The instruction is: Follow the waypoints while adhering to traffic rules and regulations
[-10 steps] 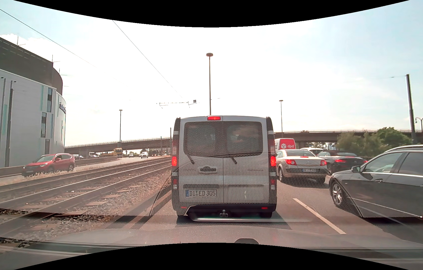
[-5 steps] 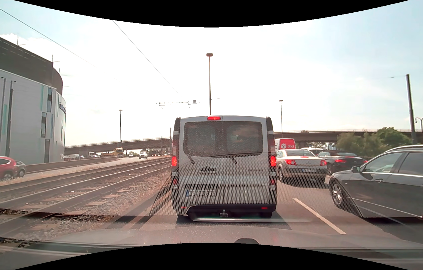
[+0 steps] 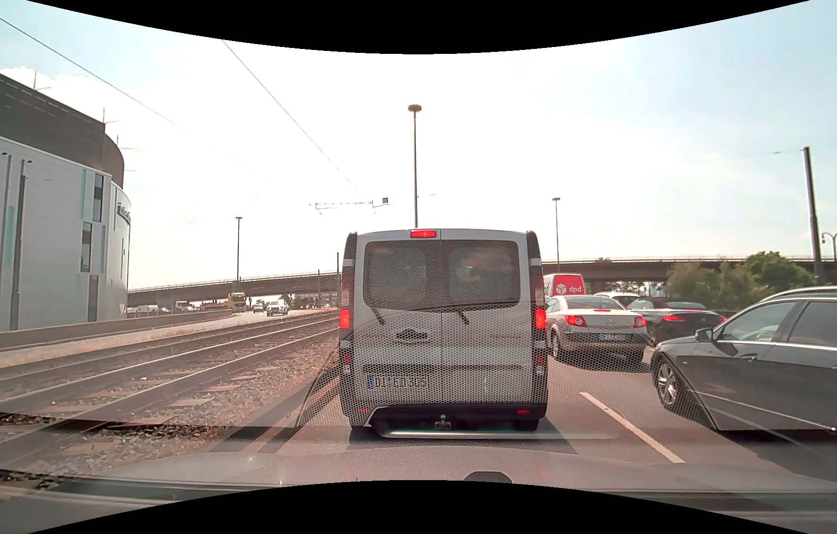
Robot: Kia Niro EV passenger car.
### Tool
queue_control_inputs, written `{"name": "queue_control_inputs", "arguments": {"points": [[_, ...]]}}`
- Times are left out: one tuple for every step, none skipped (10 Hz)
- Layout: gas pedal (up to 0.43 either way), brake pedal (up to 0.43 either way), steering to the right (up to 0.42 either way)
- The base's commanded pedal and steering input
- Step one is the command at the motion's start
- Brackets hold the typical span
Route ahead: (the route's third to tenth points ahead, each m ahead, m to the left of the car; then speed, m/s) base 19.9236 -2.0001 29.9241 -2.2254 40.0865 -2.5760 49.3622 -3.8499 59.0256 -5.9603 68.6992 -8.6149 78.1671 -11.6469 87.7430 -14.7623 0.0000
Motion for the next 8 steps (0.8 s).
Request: {"name": "queue_control_inputs", "arguments": {"points": [[0.0, 0.25, -0.003], [0.0, 0.25, -0.003], [0.0, 0.25, -0.003], [0.0, 0.25, -0.003], [0.0, 0.25, -0.003], [0.0, 0.25, -0.003], [0.0, 0.25, -0.003], [0.0, 0.244, -0.003]]}}
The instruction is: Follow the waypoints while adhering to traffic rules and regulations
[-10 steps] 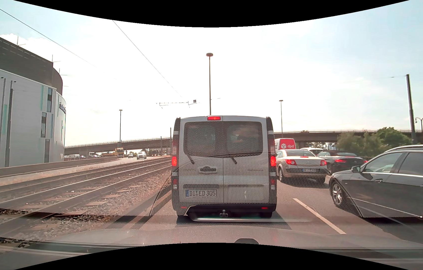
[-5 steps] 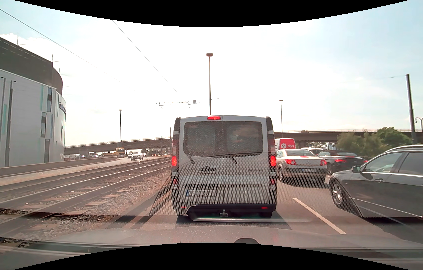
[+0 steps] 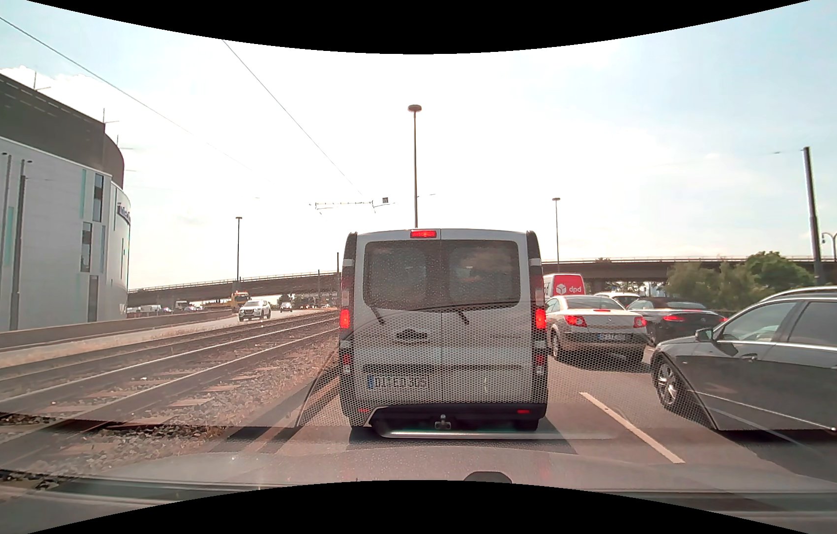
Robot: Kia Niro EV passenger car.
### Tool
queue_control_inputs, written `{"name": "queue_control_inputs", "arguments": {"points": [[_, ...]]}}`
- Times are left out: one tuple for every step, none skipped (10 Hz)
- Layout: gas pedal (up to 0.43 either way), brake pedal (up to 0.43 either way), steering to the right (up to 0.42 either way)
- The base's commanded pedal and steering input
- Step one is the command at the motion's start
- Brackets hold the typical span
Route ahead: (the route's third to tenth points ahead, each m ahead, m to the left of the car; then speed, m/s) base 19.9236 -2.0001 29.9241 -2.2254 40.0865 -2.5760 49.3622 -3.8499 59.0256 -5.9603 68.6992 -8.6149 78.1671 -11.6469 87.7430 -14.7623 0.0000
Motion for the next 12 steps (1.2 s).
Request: {"name": "queue_control_inputs", "arguments": {"points": [[0.0, 0.25, -0.003], [0.0, 0.25, -0.003], [0.0, 0.25, -0.003], [0.0, 0.244, -0.003], [0.0, 0.25, -0.003], [0.0, 0.25, -0.003], [0.0, 0.25, -0.003], [0.0, 0.244, -0.003], [0.0, 0.25, -0.003], [0.0, 0.25, -0.003], [0.0, 0.25, -0.003], [0.0, 0.25, -0.003]]}}
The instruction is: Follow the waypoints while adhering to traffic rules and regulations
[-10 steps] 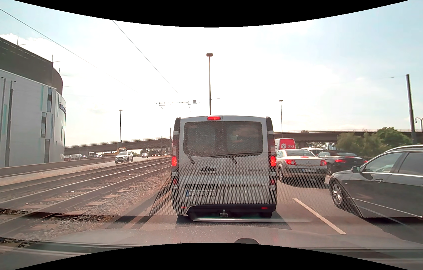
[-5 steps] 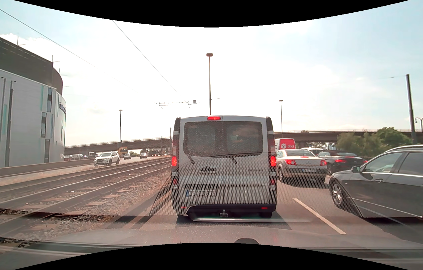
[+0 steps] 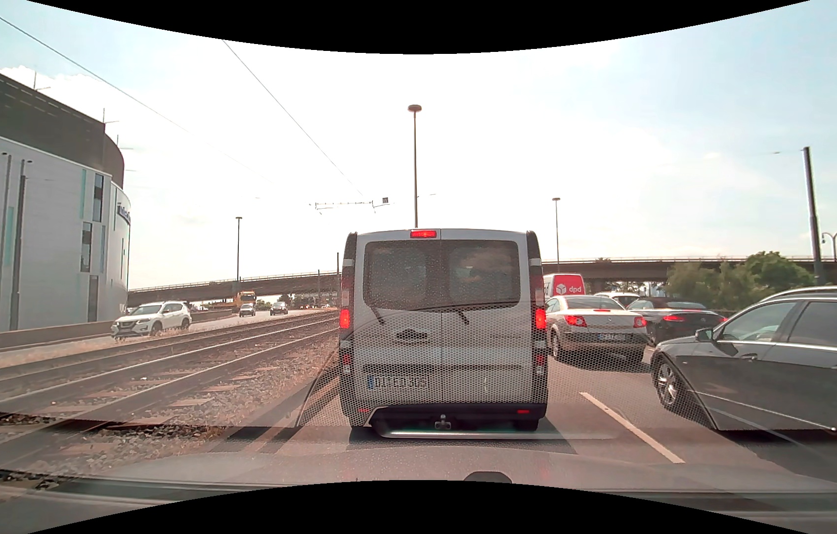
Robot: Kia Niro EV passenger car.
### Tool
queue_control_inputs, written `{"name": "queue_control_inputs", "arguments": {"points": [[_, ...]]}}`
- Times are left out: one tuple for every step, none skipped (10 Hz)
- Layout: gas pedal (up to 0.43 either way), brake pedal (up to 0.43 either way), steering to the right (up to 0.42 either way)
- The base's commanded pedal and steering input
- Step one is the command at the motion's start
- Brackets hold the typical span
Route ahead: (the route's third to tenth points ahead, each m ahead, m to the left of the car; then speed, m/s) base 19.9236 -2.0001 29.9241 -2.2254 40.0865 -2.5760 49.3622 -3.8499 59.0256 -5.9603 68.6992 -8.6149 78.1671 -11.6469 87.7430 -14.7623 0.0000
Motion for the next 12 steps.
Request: {"name": "queue_control_inputs", "arguments": {"points": [[0.0, 0.244, -0.003], [0.0, 0.25, -0.003], [0.0, 0.25, -0.003], [0.0, 0.25, -0.003], [0.0, 0.25, -0.003], [0.0, 0.244, -0.003], [0.0, 0.25, -0.003], [0.0, 0.25, -0.003], [0.0, 0.244, -0.003], [0.0, 0.25, -0.003], [0.0, 0.25, -0.003], [0.0, 0.25, -0.003]]}}
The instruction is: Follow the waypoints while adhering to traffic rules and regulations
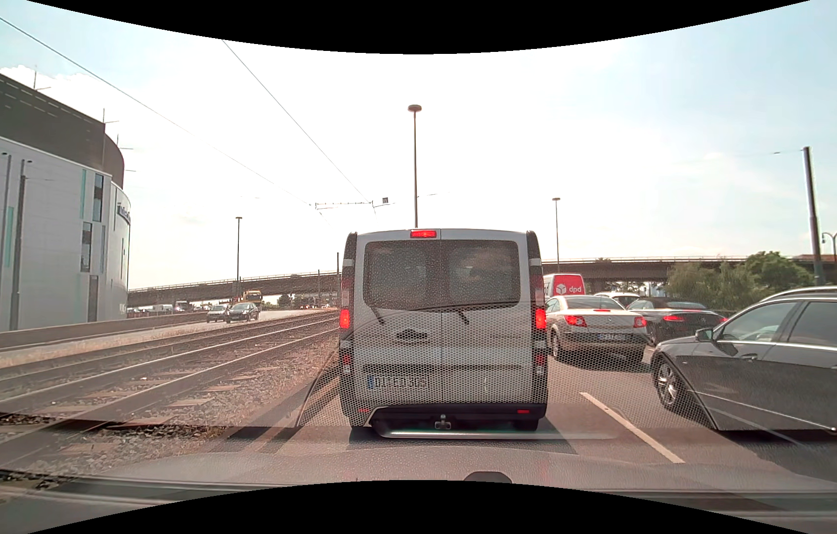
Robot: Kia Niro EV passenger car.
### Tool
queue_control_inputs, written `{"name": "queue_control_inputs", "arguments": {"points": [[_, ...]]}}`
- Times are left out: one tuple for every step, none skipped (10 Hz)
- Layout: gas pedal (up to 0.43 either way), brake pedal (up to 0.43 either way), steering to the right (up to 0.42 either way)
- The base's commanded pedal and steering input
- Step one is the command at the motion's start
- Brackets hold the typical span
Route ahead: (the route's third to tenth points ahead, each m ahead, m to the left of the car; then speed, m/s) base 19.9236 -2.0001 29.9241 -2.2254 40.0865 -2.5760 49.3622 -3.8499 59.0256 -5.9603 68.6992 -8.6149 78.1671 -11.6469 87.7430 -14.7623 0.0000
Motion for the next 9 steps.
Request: {"name": "queue_control_inputs", "arguments": {"points": [[0.0, 0.25, -0.003], [0.0, 0.244, -0.003], [0.0, 0.244, -0.003], [0.0, 0.25, -0.003], [0.0, 0.25, -0.003], [0.0, 0.25, -0.003], [0.0, 0.25, -0.003], [0.0, 0.25, -0.003], [0.0, 0.25, -0.003]]}}
